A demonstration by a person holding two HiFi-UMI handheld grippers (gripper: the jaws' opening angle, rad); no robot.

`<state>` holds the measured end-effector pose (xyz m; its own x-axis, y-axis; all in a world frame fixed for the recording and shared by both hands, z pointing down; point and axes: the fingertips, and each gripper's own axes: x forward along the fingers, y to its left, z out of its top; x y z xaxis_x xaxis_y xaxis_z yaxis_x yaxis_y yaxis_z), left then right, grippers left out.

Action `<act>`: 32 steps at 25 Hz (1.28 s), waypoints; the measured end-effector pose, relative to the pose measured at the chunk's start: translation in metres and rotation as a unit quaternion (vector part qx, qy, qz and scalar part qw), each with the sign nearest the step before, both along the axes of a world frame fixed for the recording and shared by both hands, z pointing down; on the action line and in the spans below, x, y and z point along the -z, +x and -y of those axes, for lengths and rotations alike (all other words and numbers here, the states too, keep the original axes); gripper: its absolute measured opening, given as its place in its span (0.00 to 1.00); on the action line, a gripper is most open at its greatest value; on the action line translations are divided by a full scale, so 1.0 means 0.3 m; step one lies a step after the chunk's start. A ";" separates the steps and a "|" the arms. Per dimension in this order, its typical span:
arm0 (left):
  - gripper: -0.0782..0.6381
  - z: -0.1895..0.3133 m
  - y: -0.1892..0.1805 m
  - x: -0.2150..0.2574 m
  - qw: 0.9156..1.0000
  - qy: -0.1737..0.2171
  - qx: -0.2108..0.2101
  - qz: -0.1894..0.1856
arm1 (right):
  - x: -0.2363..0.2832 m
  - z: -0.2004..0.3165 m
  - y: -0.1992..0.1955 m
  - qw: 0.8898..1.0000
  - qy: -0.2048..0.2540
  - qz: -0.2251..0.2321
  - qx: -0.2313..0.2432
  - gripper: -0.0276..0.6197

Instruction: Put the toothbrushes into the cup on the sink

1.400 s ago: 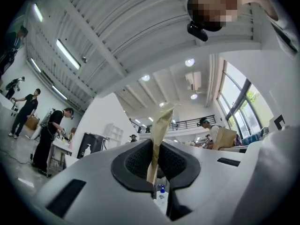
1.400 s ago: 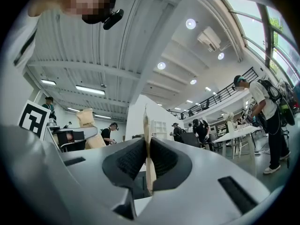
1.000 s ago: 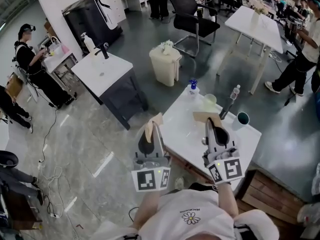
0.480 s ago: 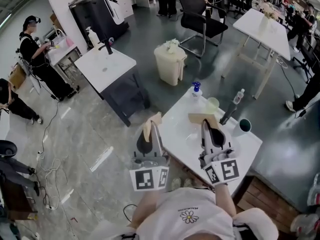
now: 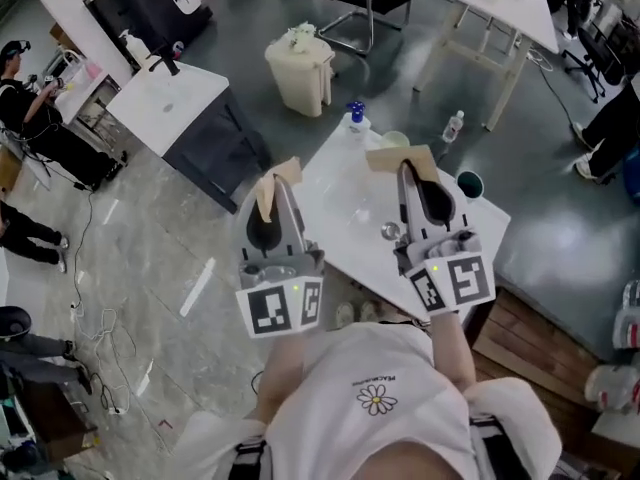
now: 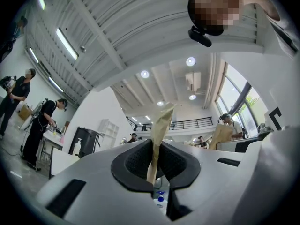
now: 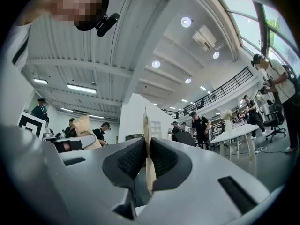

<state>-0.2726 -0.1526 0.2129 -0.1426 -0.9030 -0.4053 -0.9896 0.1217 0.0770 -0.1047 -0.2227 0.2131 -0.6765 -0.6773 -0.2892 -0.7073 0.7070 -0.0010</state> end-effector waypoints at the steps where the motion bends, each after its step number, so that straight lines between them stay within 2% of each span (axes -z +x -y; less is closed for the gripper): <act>1: 0.16 0.012 0.014 -0.007 1.000 -0.002 -0.008 -0.002 | 0.004 0.013 0.028 1.000 0.001 -0.002 -0.014 0.09; 9: 0.16 0.084 0.134 -0.021 0.998 -0.009 -0.055 0.002 | -0.018 0.159 0.318 0.990 -0.001 -0.032 -0.138 0.09; 15: 0.16 0.116 0.177 -0.025 0.998 -0.017 -0.066 0.002 | -0.156 0.295 0.521 0.976 -0.054 -0.044 -0.206 0.09; 22: 0.16 0.131 0.183 -0.056 0.998 -0.031 -0.060 0.001 | -0.393 0.386 0.637 0.960 -0.121 -0.070 -0.241 0.09; 32: 0.16 0.168 0.208 -0.088 0.997 -0.045 -0.065 0.007 | -0.559 0.436 0.674 0.952 -0.166 -0.083 -0.245 0.09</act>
